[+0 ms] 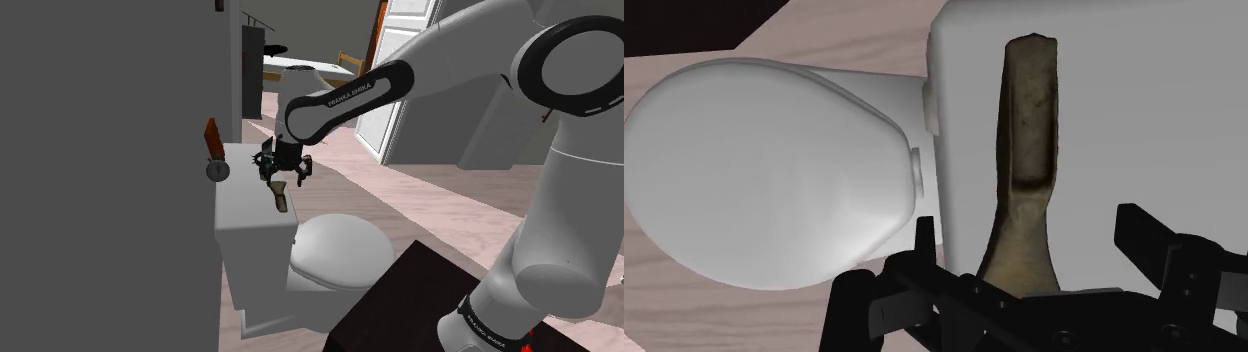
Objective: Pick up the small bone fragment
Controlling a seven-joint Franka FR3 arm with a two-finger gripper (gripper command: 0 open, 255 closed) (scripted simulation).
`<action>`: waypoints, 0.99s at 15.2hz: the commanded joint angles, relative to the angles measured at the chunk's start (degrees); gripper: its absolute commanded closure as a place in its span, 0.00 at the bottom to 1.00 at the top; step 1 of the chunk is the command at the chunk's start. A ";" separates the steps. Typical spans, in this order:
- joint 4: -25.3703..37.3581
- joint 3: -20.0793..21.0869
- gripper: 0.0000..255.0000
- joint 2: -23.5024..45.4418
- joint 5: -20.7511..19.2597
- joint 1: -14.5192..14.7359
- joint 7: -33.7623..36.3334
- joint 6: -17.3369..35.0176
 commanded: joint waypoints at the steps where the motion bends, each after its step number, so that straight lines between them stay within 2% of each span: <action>1: 1.55 -0.07 0.00 1.95 -0.56 0.43 1.25 0.77; 7: 0.08 -0.40 0.00 4.84 -1.44 0.65 1.93 5.08; 9: 0.08 -0.40 0.00 4.84 -1.44 0.65 1.93 5.09; 10: 0.08 -0.42 1.00 4.90 -1.45 0.64 1.90 5.13; 15: 0.12 -0.42 1.00 4.90 -1.45 0.63 1.88 5.10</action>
